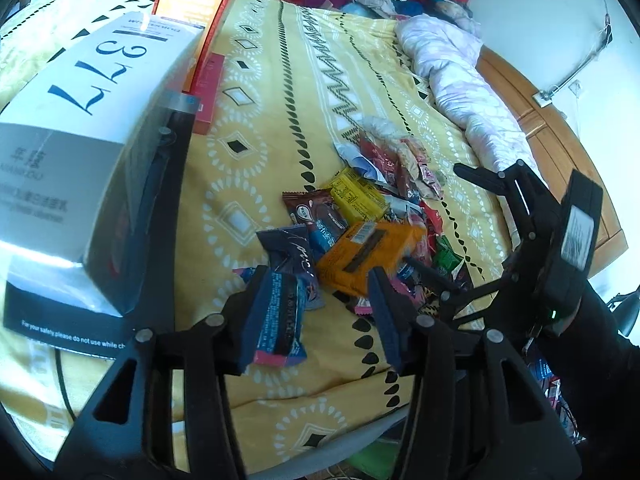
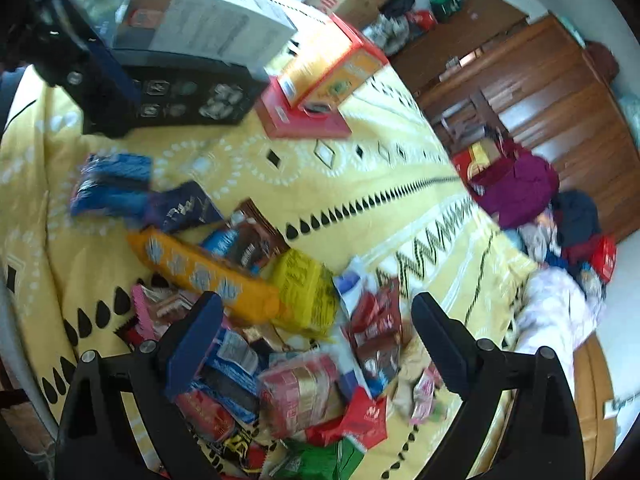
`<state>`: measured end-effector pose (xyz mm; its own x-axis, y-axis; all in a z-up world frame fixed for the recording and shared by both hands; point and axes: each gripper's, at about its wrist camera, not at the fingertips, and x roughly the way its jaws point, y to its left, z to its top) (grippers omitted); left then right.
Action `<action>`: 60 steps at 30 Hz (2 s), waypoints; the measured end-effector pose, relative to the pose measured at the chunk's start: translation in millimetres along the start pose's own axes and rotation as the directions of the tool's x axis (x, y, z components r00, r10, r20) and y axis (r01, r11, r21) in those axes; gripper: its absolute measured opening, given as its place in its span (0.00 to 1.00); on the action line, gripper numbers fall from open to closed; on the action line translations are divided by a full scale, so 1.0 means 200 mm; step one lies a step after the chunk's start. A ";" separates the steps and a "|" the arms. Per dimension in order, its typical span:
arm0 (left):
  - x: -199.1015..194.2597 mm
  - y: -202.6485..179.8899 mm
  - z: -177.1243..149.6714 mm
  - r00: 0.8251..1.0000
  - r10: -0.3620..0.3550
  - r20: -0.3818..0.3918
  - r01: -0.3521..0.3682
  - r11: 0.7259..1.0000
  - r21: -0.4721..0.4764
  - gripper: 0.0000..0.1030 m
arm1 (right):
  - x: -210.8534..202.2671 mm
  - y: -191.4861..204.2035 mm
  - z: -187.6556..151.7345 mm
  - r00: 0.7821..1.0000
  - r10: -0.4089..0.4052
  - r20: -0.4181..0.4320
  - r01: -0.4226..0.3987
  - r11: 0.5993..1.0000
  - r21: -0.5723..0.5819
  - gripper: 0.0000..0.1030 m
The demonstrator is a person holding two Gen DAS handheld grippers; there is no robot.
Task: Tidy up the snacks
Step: 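Lift both held snacks up from the heap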
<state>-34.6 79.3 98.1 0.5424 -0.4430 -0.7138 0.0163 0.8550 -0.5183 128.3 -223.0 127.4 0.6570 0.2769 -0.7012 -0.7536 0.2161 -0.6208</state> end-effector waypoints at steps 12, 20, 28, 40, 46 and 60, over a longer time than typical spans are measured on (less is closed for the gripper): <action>0.03 -0.04 -0.17 0.997 0.021 -0.069 -0.018 0.999 0.046 0.57 | 0.07 0.02 0.01 0.958 0.286 -0.019 -0.285 0.958 0.019 0.93; 0.13 -0.03 -0.23 0.992 0.123 -0.022 -0.122 0.992 0.037 0.68 | 0.26 -0.09 0.01 0.862 0.505 -0.041 -0.401 0.730 0.554 0.93; 0.20 0.03 -0.23 0.976 0.215 0.030 -0.216 0.976 0.023 0.70 | 0.37 0.03 -0.01 0.877 0.462 -0.133 -0.306 0.749 0.588 0.93; 0.25 0.00 -0.26 0.974 0.226 0.025 -0.228 0.970 0.088 0.64 | 0.24 -0.03 -0.09 0.882 0.472 -0.013 -0.354 0.678 0.644 0.76; 0.24 -0.03 -0.27 0.976 0.213 0.032 -0.216 0.971 0.102 0.51 | 0.10 -0.11 -0.14 0.899 0.433 0.066 -0.354 0.628 0.693 0.76; 0.21 -0.13 -0.23 0.981 0.185 0.061 -0.191 0.973 0.126 0.45 | -0.03 -0.17 -0.28 0.908 0.378 0.179 -0.368 0.519 0.771 0.76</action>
<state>-50.3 25.7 60.3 0.5861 -0.2601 -0.7674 0.0176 0.9510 -0.3088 150.4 -284.9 132.8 0.3085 0.5006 -0.8088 -0.6488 0.7326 0.2059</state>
